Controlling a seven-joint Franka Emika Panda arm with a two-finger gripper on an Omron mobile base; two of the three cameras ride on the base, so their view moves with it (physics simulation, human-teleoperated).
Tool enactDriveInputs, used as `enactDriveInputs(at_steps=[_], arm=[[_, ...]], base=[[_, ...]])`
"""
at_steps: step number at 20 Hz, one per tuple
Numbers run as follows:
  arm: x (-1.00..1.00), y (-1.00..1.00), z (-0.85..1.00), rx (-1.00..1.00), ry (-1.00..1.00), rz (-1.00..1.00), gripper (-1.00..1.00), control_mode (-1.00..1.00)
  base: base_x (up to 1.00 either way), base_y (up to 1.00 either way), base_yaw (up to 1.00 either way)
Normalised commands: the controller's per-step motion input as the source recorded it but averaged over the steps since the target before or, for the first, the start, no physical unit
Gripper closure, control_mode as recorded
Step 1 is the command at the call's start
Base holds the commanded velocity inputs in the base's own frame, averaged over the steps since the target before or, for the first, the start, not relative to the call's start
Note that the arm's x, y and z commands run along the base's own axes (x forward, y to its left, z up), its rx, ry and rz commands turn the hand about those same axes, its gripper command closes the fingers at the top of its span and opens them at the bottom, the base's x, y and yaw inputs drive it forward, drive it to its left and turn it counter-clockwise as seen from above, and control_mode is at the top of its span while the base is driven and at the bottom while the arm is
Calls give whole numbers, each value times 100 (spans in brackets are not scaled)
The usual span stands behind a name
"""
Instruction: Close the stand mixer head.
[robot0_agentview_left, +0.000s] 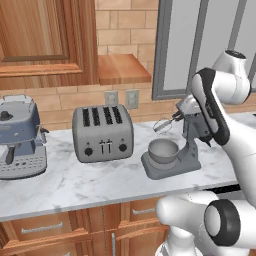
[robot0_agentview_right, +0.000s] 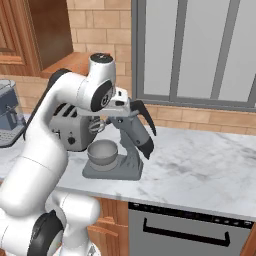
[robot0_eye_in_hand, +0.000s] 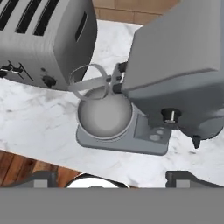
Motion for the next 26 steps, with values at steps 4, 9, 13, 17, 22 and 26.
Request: enactDriveInputs(at_steps=[4, 9, 13, 17, 22, 26], arm=[[0, -62, 14, 12, -1, 26, -100, -100], [0, -53, 2, 15, -8, 31, -100, -100], [17, -39, 0, 8, -12, 33, -100, -100], [41, -29, 0, 2, -11, 32, -100, -100], [32, -19, 0, 0, -15, 27, -100, -100], [31, -6, -3, -1, -13, 26, -100, -100]], base=[[0, 0, 0], [0, 0, 0], [0, 0, 0], [0, 0, 0], [0, 0, 0], [0, 0, 0]])
